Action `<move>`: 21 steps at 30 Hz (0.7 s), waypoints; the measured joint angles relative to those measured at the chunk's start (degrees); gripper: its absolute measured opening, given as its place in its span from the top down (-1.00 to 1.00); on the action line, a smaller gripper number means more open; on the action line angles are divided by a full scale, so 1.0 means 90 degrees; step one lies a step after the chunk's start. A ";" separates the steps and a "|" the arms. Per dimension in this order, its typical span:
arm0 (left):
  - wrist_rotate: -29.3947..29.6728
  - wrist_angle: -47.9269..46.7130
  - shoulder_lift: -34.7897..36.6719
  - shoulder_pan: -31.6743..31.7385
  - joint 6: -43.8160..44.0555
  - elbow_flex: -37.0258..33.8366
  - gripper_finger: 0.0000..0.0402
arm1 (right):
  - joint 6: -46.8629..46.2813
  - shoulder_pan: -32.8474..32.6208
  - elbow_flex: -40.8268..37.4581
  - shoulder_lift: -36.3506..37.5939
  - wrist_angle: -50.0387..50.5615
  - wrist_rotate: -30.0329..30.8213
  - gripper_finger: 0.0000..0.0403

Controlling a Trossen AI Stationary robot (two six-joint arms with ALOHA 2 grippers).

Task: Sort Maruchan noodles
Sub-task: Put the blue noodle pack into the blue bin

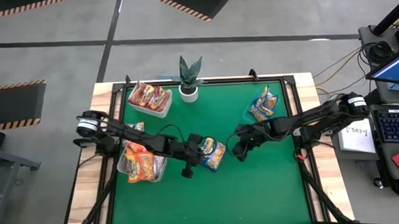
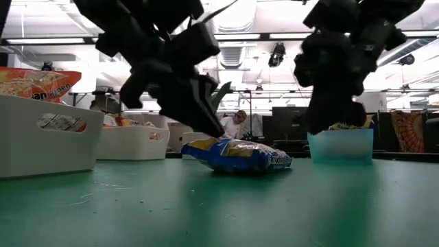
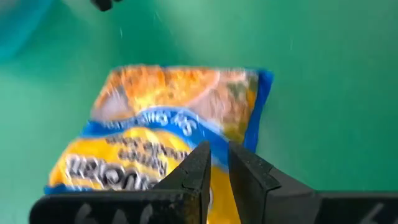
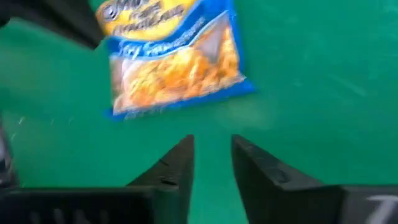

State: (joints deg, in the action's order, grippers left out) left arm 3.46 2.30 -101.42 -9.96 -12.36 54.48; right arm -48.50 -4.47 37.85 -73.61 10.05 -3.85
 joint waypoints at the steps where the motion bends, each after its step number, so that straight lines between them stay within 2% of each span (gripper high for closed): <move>1: 0.0000 -0.0040 -0.0024 0.0003 0.0043 -0.0011 0.81 | -0.0075 -0.0003 0.0009 -0.0037 -0.0113 0.0115 0.41; 9: 0.0002 -0.0102 -0.0086 0.0063 0.0399 -0.0265 0.81 | -0.0409 0.0000 0.0023 -0.0356 -0.0686 0.0763 -0.25; 13: 0.0007 -0.0059 -0.0083 0.0070 0.0530 -0.0389 0.81 | -0.0499 0.0085 0.0033 -0.0576 -0.1116 0.0801 -0.53; 17: 0.0022 -0.0047 -0.0083 0.0078 0.0621 -0.0471 0.81 | -0.0522 0.0147 0.0037 -0.0903 -0.1654 0.0781 -0.71; 21: 0.0036 0.0000 -0.0082 0.0086 0.0744 -0.0562 0.81 | -0.0528 0.0204 0.0024 -0.1298 -0.2246 0.0741 -0.77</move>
State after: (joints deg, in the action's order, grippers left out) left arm 3.79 2.30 -102.16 -9.18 -5.66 49.42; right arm -53.25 -2.63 38.07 -85.29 -10.17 2.81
